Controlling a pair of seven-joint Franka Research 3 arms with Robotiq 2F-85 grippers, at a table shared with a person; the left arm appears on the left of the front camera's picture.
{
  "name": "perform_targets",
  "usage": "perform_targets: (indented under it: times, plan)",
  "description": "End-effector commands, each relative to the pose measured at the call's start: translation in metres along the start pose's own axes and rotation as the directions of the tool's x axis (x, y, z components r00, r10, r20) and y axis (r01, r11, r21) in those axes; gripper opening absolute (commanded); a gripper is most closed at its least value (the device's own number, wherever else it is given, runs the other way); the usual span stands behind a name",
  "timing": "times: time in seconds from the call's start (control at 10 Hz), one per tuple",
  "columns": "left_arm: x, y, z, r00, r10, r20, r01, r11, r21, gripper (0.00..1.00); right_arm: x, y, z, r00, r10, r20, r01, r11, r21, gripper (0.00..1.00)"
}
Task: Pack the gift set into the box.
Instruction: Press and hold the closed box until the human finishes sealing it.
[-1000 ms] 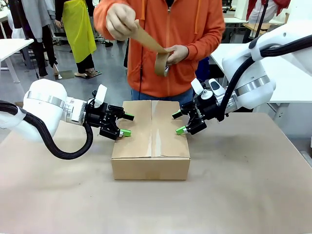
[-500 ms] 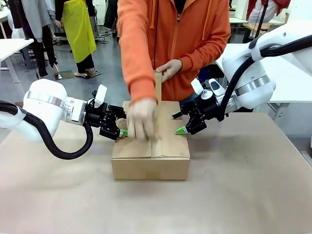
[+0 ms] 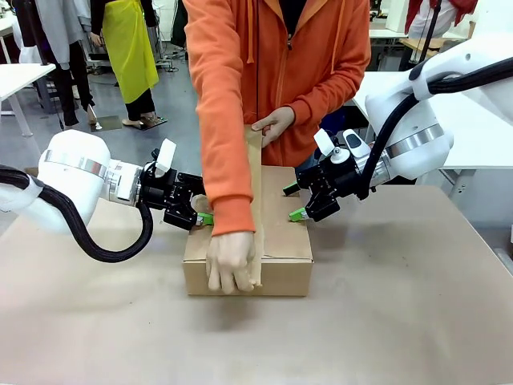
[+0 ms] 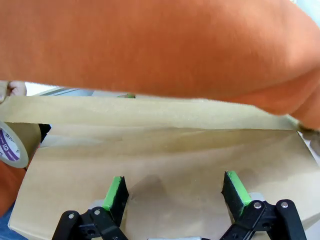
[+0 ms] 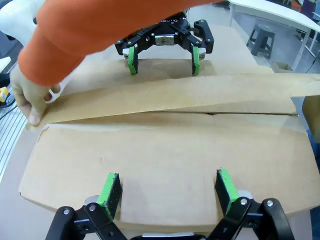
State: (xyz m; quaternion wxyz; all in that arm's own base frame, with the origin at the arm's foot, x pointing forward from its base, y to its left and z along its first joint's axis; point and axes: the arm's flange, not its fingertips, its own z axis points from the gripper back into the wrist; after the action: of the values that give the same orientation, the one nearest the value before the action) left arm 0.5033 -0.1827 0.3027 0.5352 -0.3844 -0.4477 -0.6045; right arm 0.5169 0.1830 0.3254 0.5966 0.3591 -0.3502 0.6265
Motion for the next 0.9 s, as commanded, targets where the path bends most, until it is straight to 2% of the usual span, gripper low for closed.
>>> perform_targets:
  times: [0.0, 0.8]
  plan:
    - [-0.002, -0.0016, 0.0, 1.0, -0.014, 0.005, 0.014, 1.0, 0.004, 1.0, 0.0009, 0.0008, 0.0, 1.0, 0.003, -0.007, -0.003, 1.0, -0.007, 1.0]
    - [-0.002, -0.0016, 0.0, 1.0, -0.014, 0.005, 0.014, 1.0, 0.004, 1.0, 0.0009, 0.0008, 0.0, 1.0, 0.003, -0.007, -0.003, 1.0, -0.007, 1.0]
